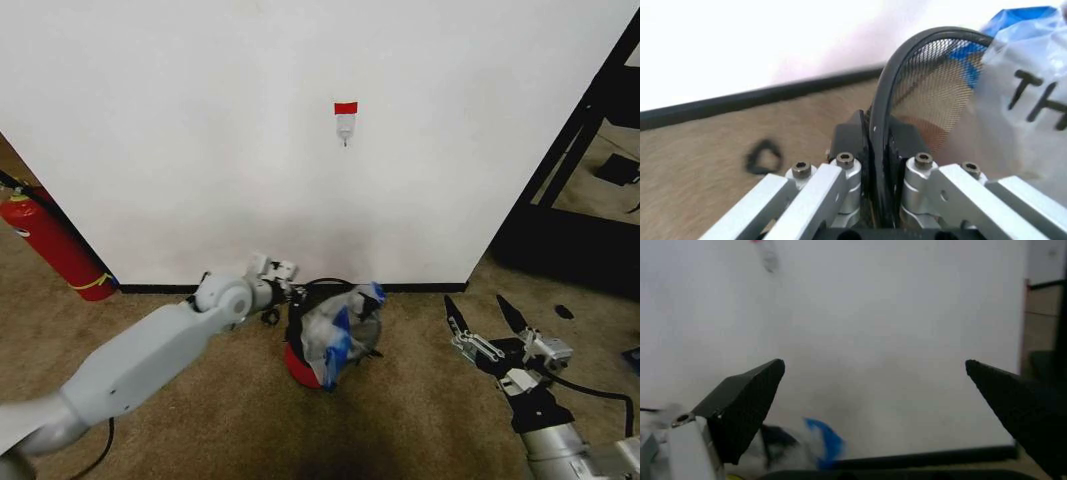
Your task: Pick up the garbage bag from the wall and place it over the trash bin.
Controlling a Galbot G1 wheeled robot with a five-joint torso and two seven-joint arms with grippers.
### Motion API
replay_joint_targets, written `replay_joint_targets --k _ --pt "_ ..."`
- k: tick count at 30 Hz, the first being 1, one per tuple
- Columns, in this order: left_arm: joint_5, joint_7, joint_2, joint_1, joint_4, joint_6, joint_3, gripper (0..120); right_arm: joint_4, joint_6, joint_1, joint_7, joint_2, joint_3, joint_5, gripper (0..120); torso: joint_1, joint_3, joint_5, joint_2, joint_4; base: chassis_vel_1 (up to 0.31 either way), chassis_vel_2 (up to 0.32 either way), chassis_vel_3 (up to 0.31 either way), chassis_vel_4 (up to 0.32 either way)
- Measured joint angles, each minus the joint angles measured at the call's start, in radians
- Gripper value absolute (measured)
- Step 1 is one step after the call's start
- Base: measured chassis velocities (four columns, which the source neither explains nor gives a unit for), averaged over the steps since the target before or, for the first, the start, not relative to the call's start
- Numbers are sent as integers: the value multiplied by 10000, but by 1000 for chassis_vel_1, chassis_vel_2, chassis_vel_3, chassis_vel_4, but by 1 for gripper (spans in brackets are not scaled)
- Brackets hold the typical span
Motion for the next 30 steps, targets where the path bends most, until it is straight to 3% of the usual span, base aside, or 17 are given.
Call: replay_joint_targets --k 3,10,17,30 --pt "-708 -1535 -13 758 -527 -466 -962 4 -81 -386 224 662 -17 -231 -249 100 0 0 1 1 1 0 0 0 0" --pt "-1252 -2965 -297 2158 -1455 -1586 -1892 4 -96 -848 284 1142 -37 -465 -619 100 0 0 0 1 -3 0 0 0 0" --pt "-931 -2728 -862 3417 -2083 -2791 -2152 4 -101 -1084 196 1459 -1 -674 -876 100 0 0 1 1 -4 0 0 0 0" --pt "837 -2046 -1404 4589 -2326 -3177 -1722 4 -205 -1153 40 1568 71 -868 -1227 100 -1 0 2 1 -3 0 0 0 0"
